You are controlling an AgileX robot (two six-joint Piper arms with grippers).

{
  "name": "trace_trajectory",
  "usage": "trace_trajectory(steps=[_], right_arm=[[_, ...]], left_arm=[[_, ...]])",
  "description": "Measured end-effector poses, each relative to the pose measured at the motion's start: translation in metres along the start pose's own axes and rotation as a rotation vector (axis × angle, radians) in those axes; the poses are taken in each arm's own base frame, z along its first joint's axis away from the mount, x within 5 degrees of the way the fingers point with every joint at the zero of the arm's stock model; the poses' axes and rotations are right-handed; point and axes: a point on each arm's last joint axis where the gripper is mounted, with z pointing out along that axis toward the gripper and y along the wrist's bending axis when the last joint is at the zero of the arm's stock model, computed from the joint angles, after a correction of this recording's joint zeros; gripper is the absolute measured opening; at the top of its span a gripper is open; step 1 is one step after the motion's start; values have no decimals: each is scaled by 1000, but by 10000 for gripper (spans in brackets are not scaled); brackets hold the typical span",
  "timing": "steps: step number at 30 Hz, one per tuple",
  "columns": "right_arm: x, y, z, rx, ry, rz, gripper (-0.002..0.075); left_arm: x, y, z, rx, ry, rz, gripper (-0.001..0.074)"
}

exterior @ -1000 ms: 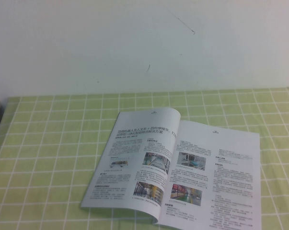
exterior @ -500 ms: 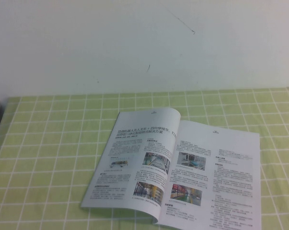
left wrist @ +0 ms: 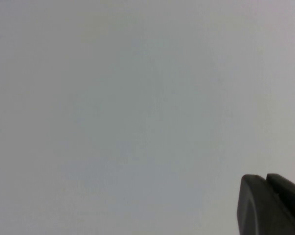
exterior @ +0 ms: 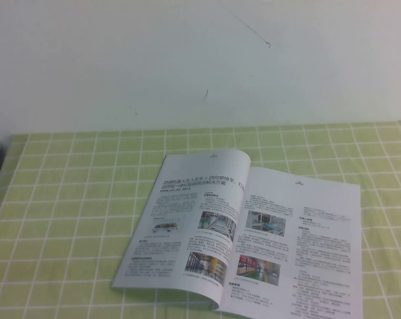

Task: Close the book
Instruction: 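Close the open booklet and leave it lying on the table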

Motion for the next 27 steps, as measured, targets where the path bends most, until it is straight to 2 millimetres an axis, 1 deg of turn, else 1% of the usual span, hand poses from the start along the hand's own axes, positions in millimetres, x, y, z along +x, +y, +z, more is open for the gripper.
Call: trace_trajectory(steps=[2,3,6,8,10,11,12,14,15,17,19,23,27], right_arm=[[-9,1,1,-3,18,-19,-3],[-17,1,2,-5,26,-37,-3],[-43,3,2,-9,49,-83,-3],[-58,3,4,-8,88,-98,-3],[-71,4,10,-7,161,-103,-3],[-74,4,12,-7,212,-105,-3],[-79,4,17,-8,277,-110,-3],[-86,5,24,-18,392,-121,-3],[-89,6,30,-35,461,-132,-3],[-87,10,41,-92,609,-147,-3],[-78,16,52,-182,751,-171,-3],[-58,26,71,-321,894,-144,-3],[-36,38,95,-465,997,-67,-3]], left_arm=[[-3,0,2,2,28,-29,-4],[-7,-1,4,3,60,-40,-4],[-32,-3,12,10,128,-37,-4],[-53,-5,19,18,179,26,-4],[-68,-5,28,19,266,85,-4],[-73,-5,33,17,341,103,-4],[-80,-5,37,15,381,109,-4],[-84,-6,48,15,489,90,-4],[-82,-6,54,19,530,67,-4],[-71,-9,63,27,614,-10,-4],[-56,-12,69,30,704,-86,-4],[-23,-18,82,55,922,-195,-4],[6,-27,98,116,1064,-273,-4]])
